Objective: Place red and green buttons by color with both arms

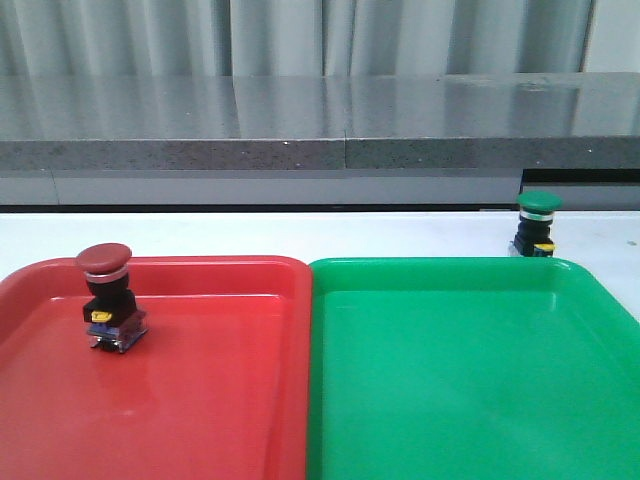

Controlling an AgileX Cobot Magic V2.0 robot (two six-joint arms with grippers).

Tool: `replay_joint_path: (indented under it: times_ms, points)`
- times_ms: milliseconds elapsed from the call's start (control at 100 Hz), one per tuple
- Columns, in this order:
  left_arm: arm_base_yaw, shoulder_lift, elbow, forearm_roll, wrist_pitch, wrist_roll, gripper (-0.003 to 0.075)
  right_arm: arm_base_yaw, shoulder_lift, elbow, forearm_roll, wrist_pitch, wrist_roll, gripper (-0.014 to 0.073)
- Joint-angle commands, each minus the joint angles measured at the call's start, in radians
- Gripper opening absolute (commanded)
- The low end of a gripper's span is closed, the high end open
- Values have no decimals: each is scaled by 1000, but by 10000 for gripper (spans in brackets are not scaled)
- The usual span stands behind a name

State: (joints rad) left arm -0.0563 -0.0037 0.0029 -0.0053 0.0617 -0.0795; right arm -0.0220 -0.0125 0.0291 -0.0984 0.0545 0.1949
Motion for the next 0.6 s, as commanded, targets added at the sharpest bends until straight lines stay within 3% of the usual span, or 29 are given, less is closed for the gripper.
replay_joint_path:
  times_ms: [0,300,590]
  points:
    - [3,-33,12,-10,-86,2,-20,-3,-7,-20,-10,-75,-5,-64]
    - [3,-33,12,-10,-86,2,-20,-3,9,-61,-10,-48,-5,-64]
    - [3,-33,12,-10,-86,2,-20,-3,188,-286,-12,82,-5,-64]
